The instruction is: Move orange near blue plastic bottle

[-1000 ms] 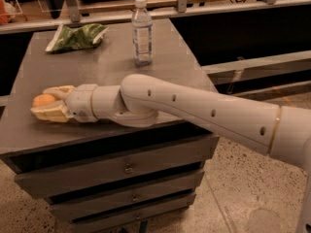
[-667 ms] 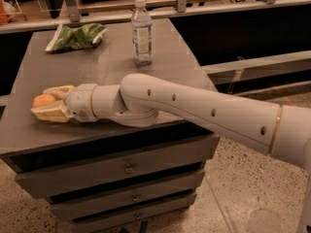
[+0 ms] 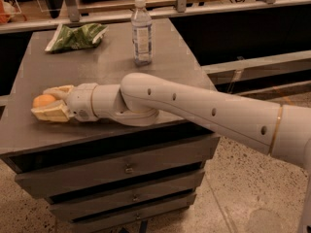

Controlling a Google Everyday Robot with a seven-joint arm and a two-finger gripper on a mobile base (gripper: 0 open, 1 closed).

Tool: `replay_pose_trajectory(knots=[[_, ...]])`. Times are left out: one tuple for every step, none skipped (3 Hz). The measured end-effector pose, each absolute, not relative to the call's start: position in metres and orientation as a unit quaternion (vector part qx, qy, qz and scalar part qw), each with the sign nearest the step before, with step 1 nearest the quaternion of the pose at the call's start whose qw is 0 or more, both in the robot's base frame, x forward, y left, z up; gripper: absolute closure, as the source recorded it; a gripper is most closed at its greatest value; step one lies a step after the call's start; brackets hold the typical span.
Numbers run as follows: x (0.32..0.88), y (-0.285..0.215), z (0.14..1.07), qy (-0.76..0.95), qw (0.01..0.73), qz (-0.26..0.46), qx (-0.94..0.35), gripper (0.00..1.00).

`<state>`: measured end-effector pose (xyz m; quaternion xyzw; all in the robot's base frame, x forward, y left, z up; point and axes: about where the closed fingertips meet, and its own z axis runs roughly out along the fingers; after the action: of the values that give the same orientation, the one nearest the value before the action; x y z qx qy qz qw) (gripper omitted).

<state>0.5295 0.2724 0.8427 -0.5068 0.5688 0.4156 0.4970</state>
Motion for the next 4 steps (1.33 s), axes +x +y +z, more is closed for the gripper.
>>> replay_pose_trajectory(knots=[[0.5295, 0.2723, 0.8431, 0.569, 0.497, 0.416, -0.507, 1.00], [0.5294, 0.2723, 0.8432, 0.569, 0.497, 0.415, -0.507, 1.00], [0.5294, 0.2724, 0.8432, 0.569, 0.497, 0.415, -0.507, 1.00], [0.5294, 0.2724, 0.8433, 0.569, 0.497, 0.415, -0.507, 1.00]])
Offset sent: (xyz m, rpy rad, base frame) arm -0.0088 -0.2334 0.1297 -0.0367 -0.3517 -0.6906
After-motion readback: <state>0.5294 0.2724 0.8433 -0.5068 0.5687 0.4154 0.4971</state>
